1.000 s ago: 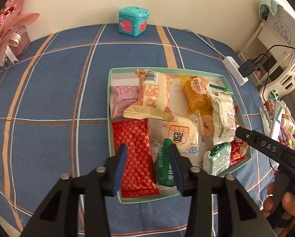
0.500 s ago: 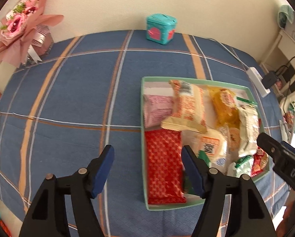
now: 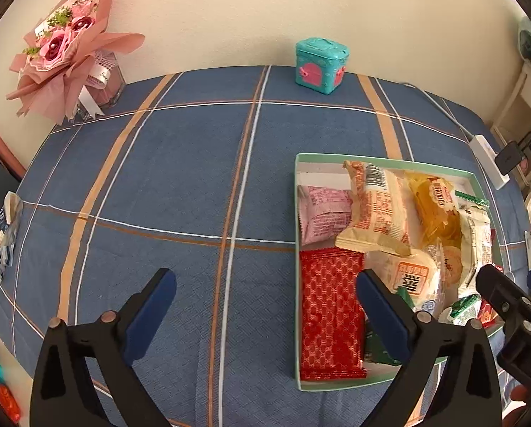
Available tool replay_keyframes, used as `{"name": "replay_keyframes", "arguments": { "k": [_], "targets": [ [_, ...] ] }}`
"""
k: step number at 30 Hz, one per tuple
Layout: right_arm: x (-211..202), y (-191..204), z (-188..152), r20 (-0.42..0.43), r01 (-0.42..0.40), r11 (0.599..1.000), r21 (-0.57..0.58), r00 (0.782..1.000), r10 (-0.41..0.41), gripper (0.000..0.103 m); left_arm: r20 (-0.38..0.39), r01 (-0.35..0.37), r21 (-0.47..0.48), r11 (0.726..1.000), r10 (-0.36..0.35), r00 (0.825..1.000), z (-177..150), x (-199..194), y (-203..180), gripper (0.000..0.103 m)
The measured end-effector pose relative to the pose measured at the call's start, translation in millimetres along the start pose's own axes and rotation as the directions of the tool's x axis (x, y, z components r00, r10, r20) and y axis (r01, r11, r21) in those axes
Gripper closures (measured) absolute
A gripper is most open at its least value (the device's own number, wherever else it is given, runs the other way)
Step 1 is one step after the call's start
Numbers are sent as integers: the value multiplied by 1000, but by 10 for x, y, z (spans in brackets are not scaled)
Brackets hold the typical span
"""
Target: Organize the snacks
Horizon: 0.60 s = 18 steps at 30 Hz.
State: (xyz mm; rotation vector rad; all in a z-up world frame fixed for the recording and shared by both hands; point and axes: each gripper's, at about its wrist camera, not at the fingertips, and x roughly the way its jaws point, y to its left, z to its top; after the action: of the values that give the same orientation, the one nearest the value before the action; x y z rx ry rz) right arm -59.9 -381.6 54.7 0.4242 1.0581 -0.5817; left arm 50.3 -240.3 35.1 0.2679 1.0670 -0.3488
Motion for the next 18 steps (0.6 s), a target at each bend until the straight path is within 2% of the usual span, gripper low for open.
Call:
{"name": "replay_keyframes", "arguments": {
  "k": [3, 5, 11, 18],
  "targets": [
    [-19, 7, -2, 4, 1, 1000, 0, 1000, -1, 0, 16, -45, 8, 999, 45, 999, 13, -26, 29, 2],
    [-28, 12, -7, 6, 3, 1000, -2, 1000, -3, 0, 27, -102, 17, 995, 101, 994, 21, -56, 39, 2],
    [-52, 52, -31, 9, 8, 1000, -12, 1000, -8, 0, 43, -242, 11, 970, 241, 969, -38, -143, 123, 2],
    [-100, 115, -109, 17, 0, 1000, -29, 1000, 0, 0, 21, -195, 27, 980, 194, 981, -151, -223, 187, 2]
  ]
}}
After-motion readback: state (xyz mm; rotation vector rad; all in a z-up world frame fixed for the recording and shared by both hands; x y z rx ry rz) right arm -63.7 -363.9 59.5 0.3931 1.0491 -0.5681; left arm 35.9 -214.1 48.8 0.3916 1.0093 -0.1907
